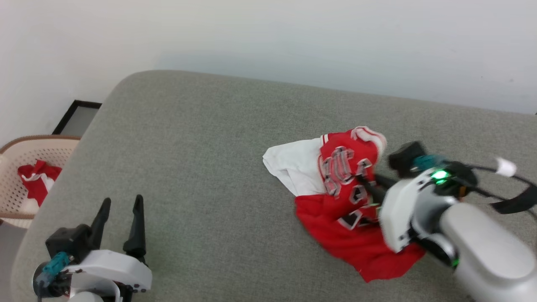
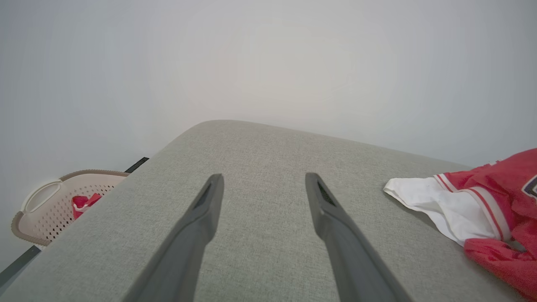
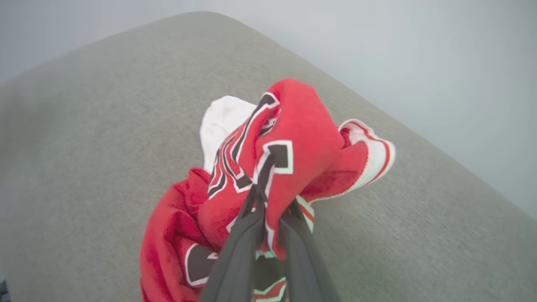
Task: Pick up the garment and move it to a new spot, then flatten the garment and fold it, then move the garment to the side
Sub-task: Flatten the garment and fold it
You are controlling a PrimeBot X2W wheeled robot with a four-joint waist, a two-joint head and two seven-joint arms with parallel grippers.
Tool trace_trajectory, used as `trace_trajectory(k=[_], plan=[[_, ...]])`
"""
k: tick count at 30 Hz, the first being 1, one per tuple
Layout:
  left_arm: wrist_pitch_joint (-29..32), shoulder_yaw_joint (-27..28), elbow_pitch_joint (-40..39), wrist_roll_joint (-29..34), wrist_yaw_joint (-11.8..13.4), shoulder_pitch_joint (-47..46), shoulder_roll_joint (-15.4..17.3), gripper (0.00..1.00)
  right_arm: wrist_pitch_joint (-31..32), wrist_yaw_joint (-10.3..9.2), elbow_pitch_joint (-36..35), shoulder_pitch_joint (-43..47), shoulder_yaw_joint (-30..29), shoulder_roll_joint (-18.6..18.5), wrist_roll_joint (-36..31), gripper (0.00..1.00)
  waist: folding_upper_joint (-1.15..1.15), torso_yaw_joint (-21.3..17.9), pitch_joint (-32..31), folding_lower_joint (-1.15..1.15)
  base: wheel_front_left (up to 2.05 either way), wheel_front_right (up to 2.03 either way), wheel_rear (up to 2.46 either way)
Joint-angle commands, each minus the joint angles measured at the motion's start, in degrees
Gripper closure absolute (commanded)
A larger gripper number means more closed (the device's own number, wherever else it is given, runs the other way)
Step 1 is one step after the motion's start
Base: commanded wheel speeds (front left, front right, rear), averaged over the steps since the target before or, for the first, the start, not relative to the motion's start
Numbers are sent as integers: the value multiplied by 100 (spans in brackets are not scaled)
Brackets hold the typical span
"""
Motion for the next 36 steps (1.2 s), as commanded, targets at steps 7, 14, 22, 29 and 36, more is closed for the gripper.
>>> trace_trajectory(k=[7,14,22,29,36], plan=[[15,-66,52,58,-21,-116,16,0,240,-8,-813,313,673,485,-89,100,0,-62,-62,0,0,0,0],[13,-60,119,1,-30,-170,-19,0,309,-8,-896,529,1347,807,-39,77,0,-72,-41,0,0,0,0],[5,-10,163,17,-41,-170,-43,0,118,-8,-863,384,1298,729,129,0,0,-81,-11,0,0,0,0],[0,30,143,58,-63,-186,-74,0,154,-8,-874,277,772,486,121,0,0,-35,69,0,0,0,0],[-1,23,170,110,-97,-229,-134,0,244,-8,-768,166,621,584,206,0,0,80,131,0,0,0,0]])
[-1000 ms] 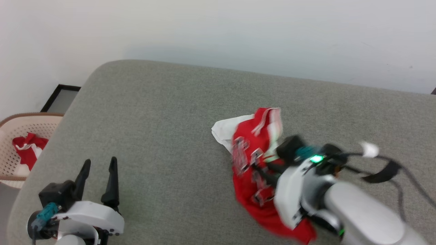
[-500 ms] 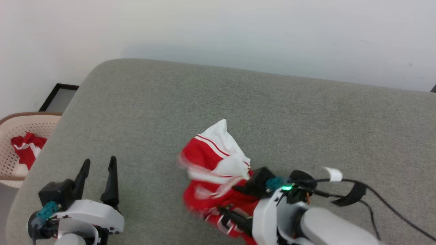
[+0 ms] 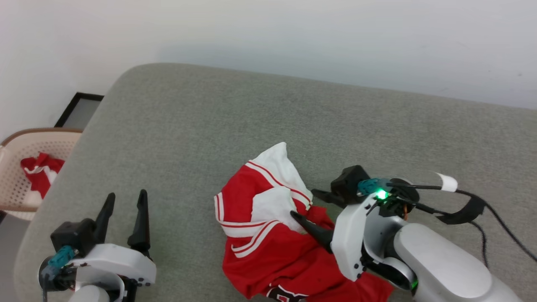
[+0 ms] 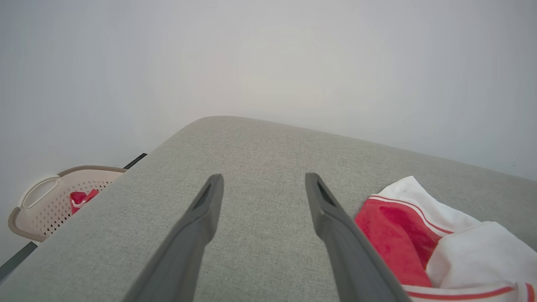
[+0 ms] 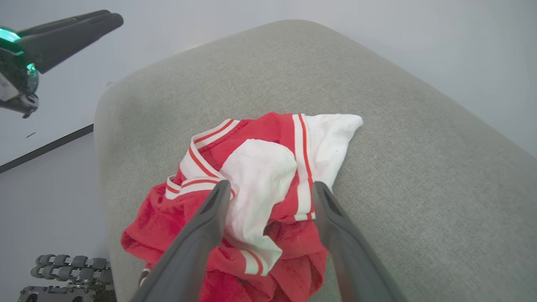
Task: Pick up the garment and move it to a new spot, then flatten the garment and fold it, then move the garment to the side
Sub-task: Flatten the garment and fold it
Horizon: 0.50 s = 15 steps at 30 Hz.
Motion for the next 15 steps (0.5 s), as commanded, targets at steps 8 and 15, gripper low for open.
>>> trace_trajectory(k=[8,15], plan=[[-6,-17,80,104,-96,-143,-94,0,207,-8,596,-232,136,291,-61,0,0,236,86,0,0,0,0],[-4,11,169,171,-179,-214,-178,0,296,-8,1396,-395,377,576,-28,38,0,382,159,0,0,0,0]])
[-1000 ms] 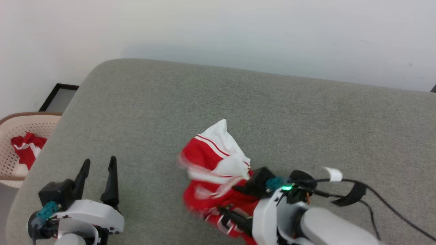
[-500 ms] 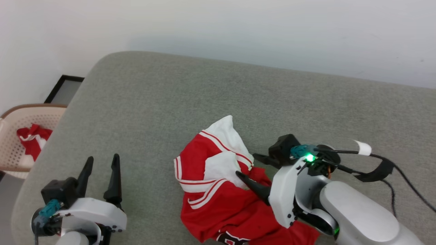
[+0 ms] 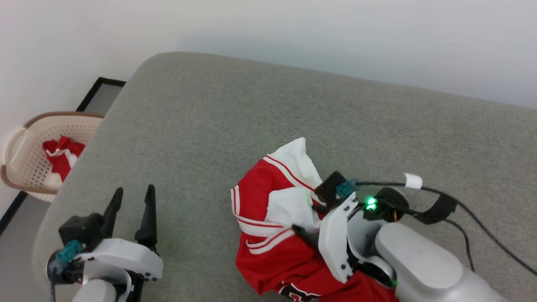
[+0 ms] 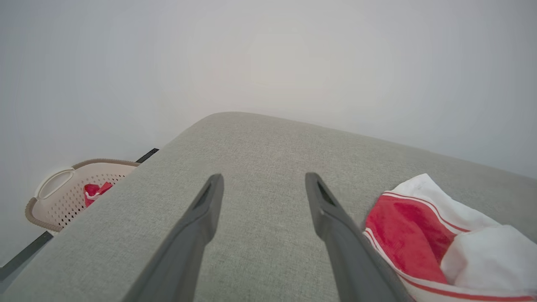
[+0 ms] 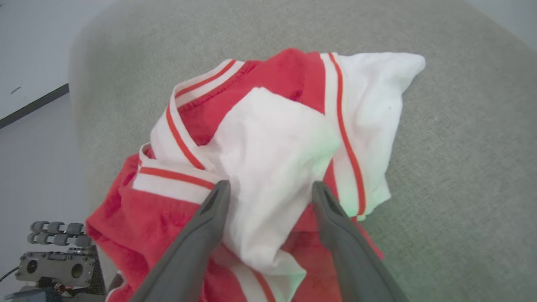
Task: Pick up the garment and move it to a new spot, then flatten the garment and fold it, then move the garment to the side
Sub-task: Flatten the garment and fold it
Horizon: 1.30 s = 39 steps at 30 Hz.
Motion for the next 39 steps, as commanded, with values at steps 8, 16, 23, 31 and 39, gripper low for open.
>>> trace_trajectory(k=[8,16,23,31,39], plan=[[0,140,62,117,-85,-52,-59,0,-344,-8,462,-257,239,65,105,100,0,32,61,0,0,0,0],[0,334,65,203,-113,51,-27,0,-595,-8,174,-405,-25,-310,263,100,0,-166,20,0,0,0,0],[0,430,14,266,-102,111,4,0,-570,-8,-267,-189,-744,-992,311,100,0,-421,-18,0,0,0,0],[0,418,-26,309,-88,40,9,0,-534,-8,-170,171,-1885,-1703,58,100,0,-606,38,0,0,0,0],[19,361,11,297,-99,-84,32,0,-457,-8,565,549,-2552,-1655,-67,100,0,-644,94,0,0,0,0]])
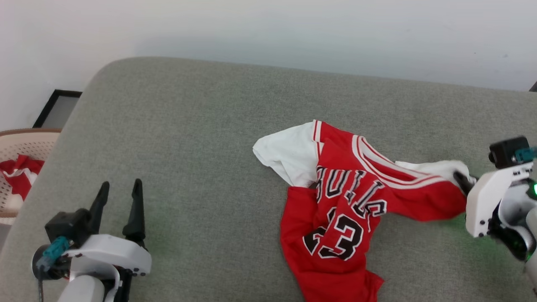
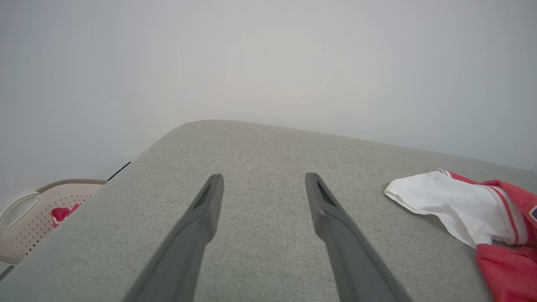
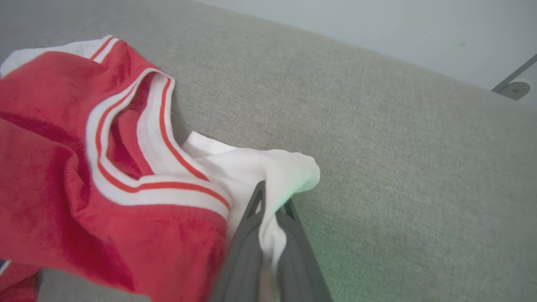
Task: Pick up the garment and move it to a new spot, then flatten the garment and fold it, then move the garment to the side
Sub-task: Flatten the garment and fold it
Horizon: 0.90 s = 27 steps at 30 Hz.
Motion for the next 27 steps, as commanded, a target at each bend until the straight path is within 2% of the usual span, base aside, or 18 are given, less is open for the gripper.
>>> trace_trajectory(k=[1,2,3,4,5,6,7,10,20,23,27], plan=[[19,1,7,17,-7,-56,25,0,-11,-8,108,87,-54,96,-21,100,0,-1,6,0,0,0,0],[9,3,6,8,-7,-58,36,0,-28,-8,226,100,-107,142,-10,100,0,-9,8,0,0,0,0],[9,7,8,0,-5,-59,46,0,-43,-8,331,95,-124,149,-60,92,0,-16,11,0,0,0,0],[11,9,11,-7,-2,-61,53,0,-16,-8,428,94,-104,185,-72,70,0,-23,13,0,0,0,0],[17,13,10,-10,2,-62,67,0,12,-8,510,93,-103,253,-27,60,0,-36,11,0,0,0,0],[26,17,8,-17,10,-53,83,0,16,-8,558,72,-100,289,-15,35,0,-56,3,0,0,0,0],[33,14,3,-22,17,-45,90,0,-18,-8,600,39,-87,282,-49,0,0,-69,-6,0,0,0,0],[66,29,-14,-30,45,14,139,0,-82,-9,638,-19,-83,324,-15,0,0,-151,-65,0,0,0,0],[169,43,-191,-58,87,225,291,0,-448,-9,131,123,-217,77,7,0,0,-481,-323,0,0,0,0],[250,33,-287,-84,67,290,340,0,-729,-9,-150,261,-459,-2,-117,0,0,-602,-408,0,0,0,0],[418,14,-421,-100,71,310,442,0,-1111,-9,-564,567,-900,98,-356,0,0,-810,-489,0,0,0,0]])
